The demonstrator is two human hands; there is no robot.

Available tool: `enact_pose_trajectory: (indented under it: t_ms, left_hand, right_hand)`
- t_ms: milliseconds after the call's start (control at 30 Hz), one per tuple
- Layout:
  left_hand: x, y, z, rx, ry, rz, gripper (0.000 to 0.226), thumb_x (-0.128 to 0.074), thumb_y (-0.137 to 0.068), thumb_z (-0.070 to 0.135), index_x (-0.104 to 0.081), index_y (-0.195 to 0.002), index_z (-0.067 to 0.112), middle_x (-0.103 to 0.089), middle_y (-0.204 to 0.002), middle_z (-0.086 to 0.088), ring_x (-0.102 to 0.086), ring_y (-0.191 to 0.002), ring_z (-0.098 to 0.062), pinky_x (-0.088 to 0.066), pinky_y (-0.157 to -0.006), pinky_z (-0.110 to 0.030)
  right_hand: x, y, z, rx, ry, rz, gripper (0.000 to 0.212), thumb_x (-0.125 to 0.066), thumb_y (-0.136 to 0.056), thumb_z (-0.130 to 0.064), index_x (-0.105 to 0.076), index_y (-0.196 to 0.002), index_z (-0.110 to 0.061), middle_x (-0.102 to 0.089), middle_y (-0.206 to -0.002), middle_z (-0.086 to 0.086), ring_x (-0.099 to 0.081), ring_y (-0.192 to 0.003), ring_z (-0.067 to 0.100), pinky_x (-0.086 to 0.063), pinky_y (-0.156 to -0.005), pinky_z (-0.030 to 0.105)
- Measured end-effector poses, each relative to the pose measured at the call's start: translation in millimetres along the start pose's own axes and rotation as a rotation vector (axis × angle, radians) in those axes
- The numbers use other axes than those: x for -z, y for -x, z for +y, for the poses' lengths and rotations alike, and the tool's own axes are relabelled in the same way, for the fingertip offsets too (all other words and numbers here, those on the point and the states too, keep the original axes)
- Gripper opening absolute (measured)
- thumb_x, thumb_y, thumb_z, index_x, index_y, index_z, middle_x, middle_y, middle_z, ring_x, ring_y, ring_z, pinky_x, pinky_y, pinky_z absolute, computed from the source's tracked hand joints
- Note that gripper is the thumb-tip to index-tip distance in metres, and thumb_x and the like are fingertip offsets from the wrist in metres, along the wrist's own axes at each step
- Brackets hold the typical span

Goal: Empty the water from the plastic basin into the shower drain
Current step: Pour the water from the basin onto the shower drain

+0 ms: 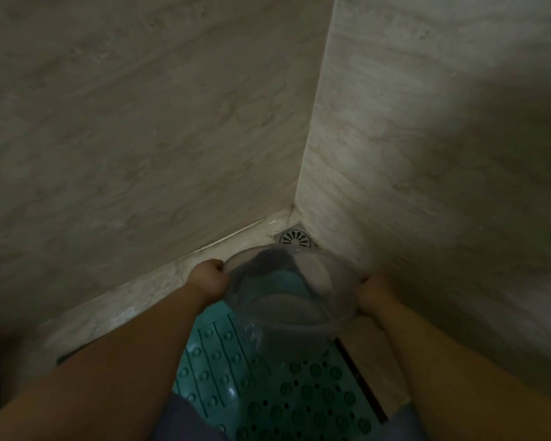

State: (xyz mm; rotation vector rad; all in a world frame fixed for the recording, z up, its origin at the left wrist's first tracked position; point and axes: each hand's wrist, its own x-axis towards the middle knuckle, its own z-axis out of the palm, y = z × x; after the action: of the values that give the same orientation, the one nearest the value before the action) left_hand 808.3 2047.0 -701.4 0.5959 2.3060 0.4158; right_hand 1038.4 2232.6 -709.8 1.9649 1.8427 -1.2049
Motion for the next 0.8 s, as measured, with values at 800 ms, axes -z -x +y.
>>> enact_pose_trajectory:
  t_ms: [800]
  left_hand:
    - [0.7, -1.1, -3.7, -0.010, 0.041, 0.010, 0.019, -0.056, -0.088, 0.020, -0.069, -0.096, 0.007, -0.066, -0.099, -0.014, -0.057, -0.088, -0.024, -0.038, -0.075, -0.026]
  right_hand:
    - [-1.4, -0.7, -3.2, 0.024, 0.012, 0.039, 0.032, -0.054, -0.092, -0.008, -0.064, -0.120, 0.006, -0.065, -0.122, 0.022, -0.065, -0.108, 0.036, -0.055, -0.094, 0.042]
